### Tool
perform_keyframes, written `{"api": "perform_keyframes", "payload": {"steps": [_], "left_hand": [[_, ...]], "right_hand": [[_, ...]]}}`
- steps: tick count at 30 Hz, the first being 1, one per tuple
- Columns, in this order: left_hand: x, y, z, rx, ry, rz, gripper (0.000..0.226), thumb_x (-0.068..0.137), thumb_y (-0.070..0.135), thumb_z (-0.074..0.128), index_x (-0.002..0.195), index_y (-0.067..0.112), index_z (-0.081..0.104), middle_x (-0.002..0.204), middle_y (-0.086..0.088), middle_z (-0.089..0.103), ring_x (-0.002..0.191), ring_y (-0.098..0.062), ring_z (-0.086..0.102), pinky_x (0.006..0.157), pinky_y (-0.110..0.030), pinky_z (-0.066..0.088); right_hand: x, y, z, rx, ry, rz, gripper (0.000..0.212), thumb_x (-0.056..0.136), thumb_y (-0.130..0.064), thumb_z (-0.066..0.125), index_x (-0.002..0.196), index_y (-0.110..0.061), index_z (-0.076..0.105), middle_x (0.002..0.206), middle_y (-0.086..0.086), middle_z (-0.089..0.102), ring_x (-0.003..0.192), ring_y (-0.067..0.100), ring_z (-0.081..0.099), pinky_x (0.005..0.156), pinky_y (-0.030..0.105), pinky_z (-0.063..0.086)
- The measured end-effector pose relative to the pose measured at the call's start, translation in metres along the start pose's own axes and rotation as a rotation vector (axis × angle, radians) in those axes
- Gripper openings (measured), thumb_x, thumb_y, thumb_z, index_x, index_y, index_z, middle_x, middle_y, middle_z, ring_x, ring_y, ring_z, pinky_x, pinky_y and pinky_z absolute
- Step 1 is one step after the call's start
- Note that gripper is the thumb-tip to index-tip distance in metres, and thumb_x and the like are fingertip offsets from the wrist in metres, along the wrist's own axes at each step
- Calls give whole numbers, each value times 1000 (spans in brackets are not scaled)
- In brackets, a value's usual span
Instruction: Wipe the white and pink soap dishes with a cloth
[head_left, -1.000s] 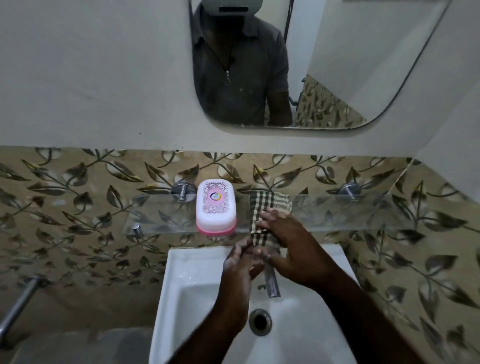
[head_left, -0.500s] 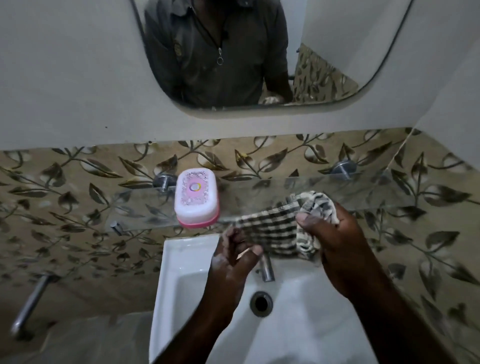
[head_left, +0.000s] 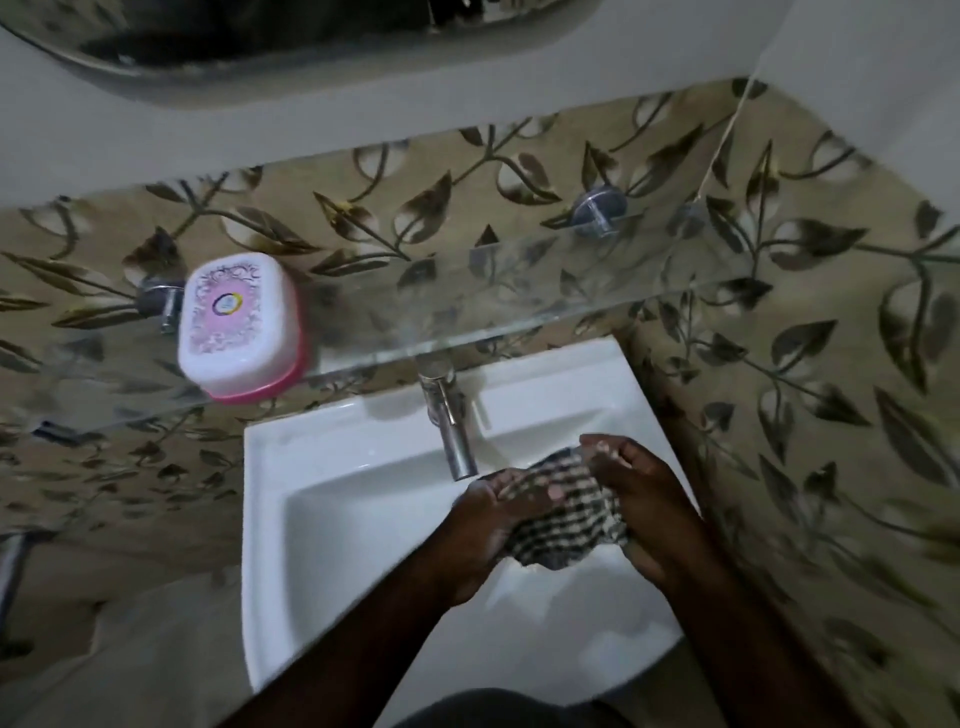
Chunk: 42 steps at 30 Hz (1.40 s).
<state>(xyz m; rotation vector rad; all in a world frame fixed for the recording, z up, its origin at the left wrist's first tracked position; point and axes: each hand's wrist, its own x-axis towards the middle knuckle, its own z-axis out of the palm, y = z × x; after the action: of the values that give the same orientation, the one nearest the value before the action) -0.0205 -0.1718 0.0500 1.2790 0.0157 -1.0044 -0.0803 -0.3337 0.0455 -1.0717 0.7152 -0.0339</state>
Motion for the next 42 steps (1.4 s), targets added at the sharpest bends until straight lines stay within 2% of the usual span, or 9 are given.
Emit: {"api": "perform_keyframes", "payload": {"steps": [4,7,10,12,15,20,24,28,42], "left_hand": [[23,-6,2,2,44,26,20,87,16,71,103,4,73,94,-21,73,74,-33,69,64,-37,57],[47,-8,12,96,173,-25,22,91,13,66,108,0,69,104,-21,73,93,-33,71,79,-37,59],[73,-2,22,114,268,-45,14,89,4,66,102,7,64,98,-18,74,79,-26,73,68,-37,61],[92,12,28,94,282,3,26,89,-5,60,104,16,59,92,-14,72,70,-22,71,60,-37,60],[119,36,33,131,221,74,60,90,-6,58,139,23,38,95,-10,72,77,-21,71,70,-38,59],[132,44,19,334,284,-40,92,89,13,68,155,19,5,119,-14,65,102,-26,64,87,-37,54],[121,27,9,361,296,-56,80,88,14,69,152,13,20,92,-6,66,94,-22,63,95,-42,49],[112,16,7,411,274,-52,85,87,23,71,154,23,17,127,-16,58,112,-31,61,99,-45,48],[50,13,6,698,253,144,61,89,31,68,143,17,42,138,-12,52,102,-20,66,85,-32,54]], "right_hand": [[21,2,-28,18,-67,105,40,86,-24,67,123,-11,59,109,15,71,88,30,70,72,39,57],[38,8,-45,-71,-38,104,47,83,1,68,125,-13,54,120,22,64,96,36,66,83,48,54],[62,0,-53,-166,164,-97,34,91,9,57,119,-10,55,115,23,63,96,34,63,70,34,58],[81,-12,-52,-268,282,-213,23,94,-3,58,116,-11,59,112,17,66,98,31,64,72,34,59],[108,-37,-48,-446,404,-391,8,93,-20,64,101,-20,63,109,12,68,97,26,64,84,40,55],[143,-43,-41,-1123,479,-527,49,91,-22,65,130,6,54,126,28,59,119,40,55,102,44,41],[159,-5,-18,-1340,375,-565,66,90,-35,63,138,7,45,138,32,48,129,46,44,111,53,30],[171,20,-14,-1570,396,-429,82,94,-55,43,148,5,26,153,32,24,143,49,16,116,58,4],[118,33,-11,-1476,409,-418,71,96,-49,46,143,4,38,151,29,31,142,43,24,115,57,13]]}}
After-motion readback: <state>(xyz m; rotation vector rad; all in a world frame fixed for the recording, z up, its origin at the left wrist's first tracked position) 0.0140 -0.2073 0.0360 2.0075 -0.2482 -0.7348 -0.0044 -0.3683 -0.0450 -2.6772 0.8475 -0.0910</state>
